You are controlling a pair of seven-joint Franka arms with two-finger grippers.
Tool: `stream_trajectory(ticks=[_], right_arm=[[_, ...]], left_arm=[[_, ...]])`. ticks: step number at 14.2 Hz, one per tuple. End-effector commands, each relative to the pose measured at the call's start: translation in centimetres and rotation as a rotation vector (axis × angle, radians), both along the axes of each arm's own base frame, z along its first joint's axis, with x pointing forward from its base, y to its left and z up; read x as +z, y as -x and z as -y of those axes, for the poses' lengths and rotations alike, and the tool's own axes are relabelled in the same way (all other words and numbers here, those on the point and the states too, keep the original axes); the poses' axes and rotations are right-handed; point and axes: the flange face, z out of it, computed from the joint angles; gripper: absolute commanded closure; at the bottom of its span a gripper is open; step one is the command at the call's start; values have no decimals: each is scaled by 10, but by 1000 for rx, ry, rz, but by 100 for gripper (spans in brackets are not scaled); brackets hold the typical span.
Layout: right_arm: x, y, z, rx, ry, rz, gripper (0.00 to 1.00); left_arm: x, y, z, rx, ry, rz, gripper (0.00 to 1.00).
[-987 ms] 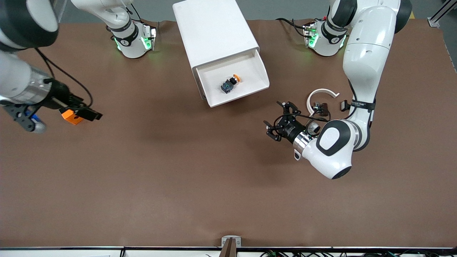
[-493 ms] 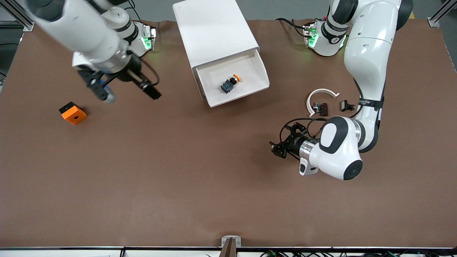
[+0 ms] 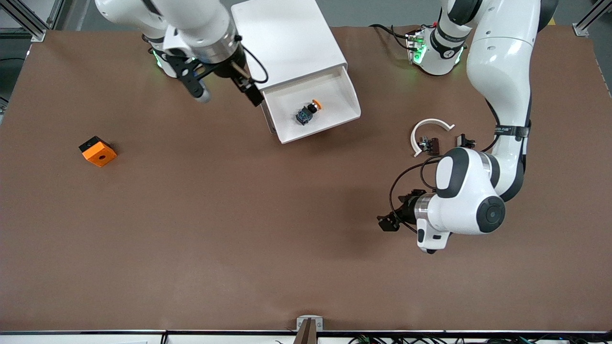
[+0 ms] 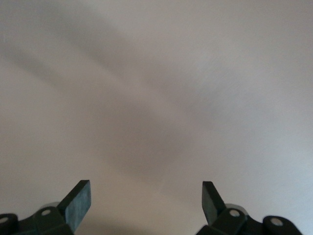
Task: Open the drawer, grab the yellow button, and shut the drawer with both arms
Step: 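Lower the right gripper into the drawer over the blue button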
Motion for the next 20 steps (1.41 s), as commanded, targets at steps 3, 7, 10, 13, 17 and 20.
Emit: stream_trajectory(ticks=[3, 7, 10, 13, 17, 20], right_arm=[[-61, 29, -76, -1, 21, 7, 0], [-112, 38, -106, 60, 84, -11, 0], [-129, 46, -122, 175, 108, 31, 0], [-132, 41, -123, 282, 96, 53, 0], [-155, 34, -130, 333, 92, 72, 0], [-177, 29, -136, 340, 100, 80, 0]], left_arm=[[39, -14, -17, 22, -52, 171, 0], [43, -20, -25, 26, -62, 212, 0], [42, -20, -25, -4, -105, 229, 0], [40, -19, -22, -14, -110, 230, 0], [33, -13, -5, -43, -116, 224, 0], [31, -11, 2, -74, -152, 232, 0]])
